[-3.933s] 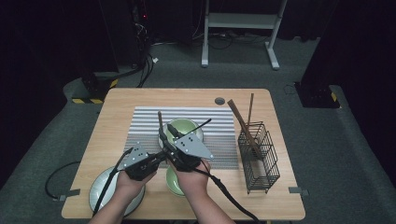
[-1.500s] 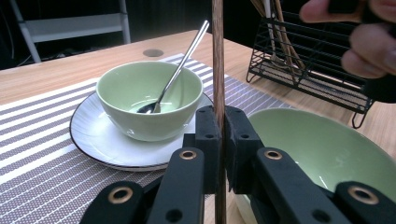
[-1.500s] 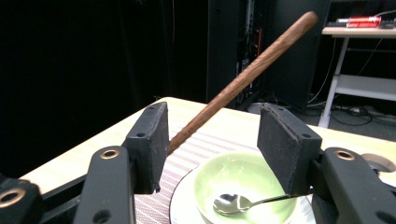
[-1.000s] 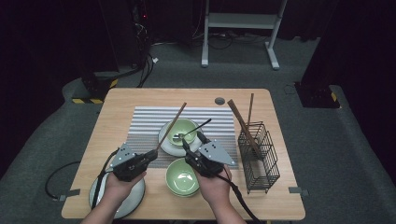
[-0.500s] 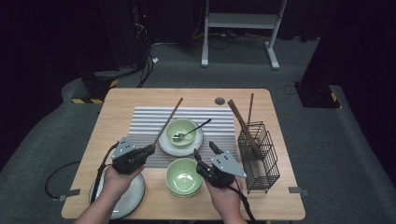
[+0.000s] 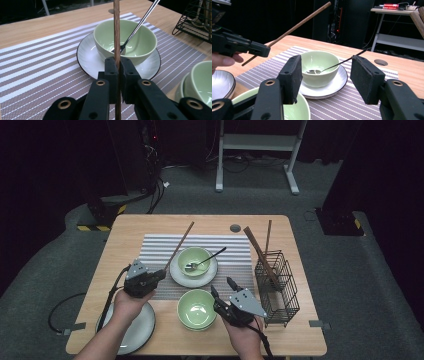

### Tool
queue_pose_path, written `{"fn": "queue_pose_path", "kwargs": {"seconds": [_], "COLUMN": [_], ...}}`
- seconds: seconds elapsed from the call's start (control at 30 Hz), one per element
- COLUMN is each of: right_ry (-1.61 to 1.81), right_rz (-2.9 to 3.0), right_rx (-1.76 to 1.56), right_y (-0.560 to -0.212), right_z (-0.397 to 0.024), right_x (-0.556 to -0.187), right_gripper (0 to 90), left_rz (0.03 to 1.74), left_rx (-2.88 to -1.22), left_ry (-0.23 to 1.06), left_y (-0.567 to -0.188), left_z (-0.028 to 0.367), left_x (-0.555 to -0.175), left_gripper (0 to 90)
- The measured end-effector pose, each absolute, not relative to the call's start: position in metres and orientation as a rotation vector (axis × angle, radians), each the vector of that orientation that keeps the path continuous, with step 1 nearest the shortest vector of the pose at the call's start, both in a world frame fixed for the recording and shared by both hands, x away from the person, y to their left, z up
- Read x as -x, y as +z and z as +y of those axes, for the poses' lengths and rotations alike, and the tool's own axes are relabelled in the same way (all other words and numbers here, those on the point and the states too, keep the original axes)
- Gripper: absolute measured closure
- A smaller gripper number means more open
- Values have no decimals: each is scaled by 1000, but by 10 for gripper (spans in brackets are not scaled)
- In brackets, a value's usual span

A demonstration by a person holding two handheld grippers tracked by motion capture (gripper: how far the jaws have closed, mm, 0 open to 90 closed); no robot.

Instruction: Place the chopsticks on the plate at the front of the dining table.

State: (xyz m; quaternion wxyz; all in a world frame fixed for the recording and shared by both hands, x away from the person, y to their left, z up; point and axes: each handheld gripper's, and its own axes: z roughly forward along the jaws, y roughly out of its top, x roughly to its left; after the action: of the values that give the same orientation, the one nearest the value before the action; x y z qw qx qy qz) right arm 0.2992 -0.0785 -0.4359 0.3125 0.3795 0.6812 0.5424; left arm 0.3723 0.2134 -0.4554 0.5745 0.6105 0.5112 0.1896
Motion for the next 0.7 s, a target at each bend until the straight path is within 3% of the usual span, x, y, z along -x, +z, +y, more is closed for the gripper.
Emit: {"fn": "queue_pose_path", "kwargs": {"seconds": [0.7], "right_ry": [1435], "right_rz": [1831], "right_rx": [-1006], "right_y": [-443], "right_z": [-75], "right_x": [-300], "right_gripper": [426], "left_rz": [1285], "left_rx": [-1487], "left_ry": [438], "left_y": [-470], "left_z": [210], "left_x": [-400], "left_gripper": [847]}}
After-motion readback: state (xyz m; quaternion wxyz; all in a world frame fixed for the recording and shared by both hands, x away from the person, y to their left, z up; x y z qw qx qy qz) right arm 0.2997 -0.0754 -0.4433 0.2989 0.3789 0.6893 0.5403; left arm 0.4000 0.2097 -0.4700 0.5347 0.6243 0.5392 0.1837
